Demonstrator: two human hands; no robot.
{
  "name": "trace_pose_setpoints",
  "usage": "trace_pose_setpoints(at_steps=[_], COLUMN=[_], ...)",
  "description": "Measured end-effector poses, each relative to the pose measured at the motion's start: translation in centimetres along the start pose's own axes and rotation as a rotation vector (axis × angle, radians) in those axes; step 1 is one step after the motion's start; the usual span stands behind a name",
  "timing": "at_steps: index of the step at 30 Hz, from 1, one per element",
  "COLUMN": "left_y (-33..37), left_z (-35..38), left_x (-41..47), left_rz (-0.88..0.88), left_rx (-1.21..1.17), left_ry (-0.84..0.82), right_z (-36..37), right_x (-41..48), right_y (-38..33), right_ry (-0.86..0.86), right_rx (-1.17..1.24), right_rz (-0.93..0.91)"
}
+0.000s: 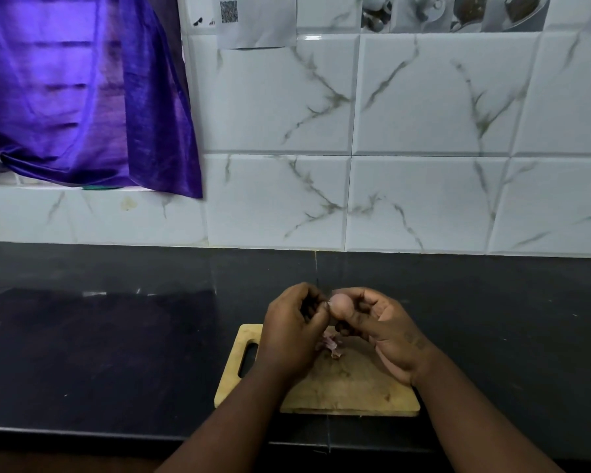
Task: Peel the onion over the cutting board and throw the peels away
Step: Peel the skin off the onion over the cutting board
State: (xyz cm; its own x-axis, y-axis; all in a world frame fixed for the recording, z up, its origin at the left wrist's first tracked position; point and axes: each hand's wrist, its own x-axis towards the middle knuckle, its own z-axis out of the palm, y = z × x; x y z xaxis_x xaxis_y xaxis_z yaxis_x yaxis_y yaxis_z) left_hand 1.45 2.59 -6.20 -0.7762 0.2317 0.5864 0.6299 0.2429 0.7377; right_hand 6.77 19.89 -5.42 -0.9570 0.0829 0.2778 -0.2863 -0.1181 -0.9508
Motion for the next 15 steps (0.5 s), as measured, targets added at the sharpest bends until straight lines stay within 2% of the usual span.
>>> trace_pose_setpoints(at_steps=[9, 12, 15], left_y=[-0.22, -0.29, 0.02], left_z=[0.10, 0.21, -0.20], left_x=[0.19, 0.05, -0.05], left_rz=[-0.094, -0.034, 0.131], left_rx=[0.143, 0.136, 0.105], left_ry=[-0.011, 0.011, 0.071], right_z=[0.00, 0.01, 0.01], right_x=[-0.03, 0.18, 0.31], right_y=[-0.16, 0.10, 0.25], right_ry=[0.001, 0.002, 0.003], right_rx=[0.160, 0.148, 0.151], right_rz=[0.011, 0.035, 0.058])
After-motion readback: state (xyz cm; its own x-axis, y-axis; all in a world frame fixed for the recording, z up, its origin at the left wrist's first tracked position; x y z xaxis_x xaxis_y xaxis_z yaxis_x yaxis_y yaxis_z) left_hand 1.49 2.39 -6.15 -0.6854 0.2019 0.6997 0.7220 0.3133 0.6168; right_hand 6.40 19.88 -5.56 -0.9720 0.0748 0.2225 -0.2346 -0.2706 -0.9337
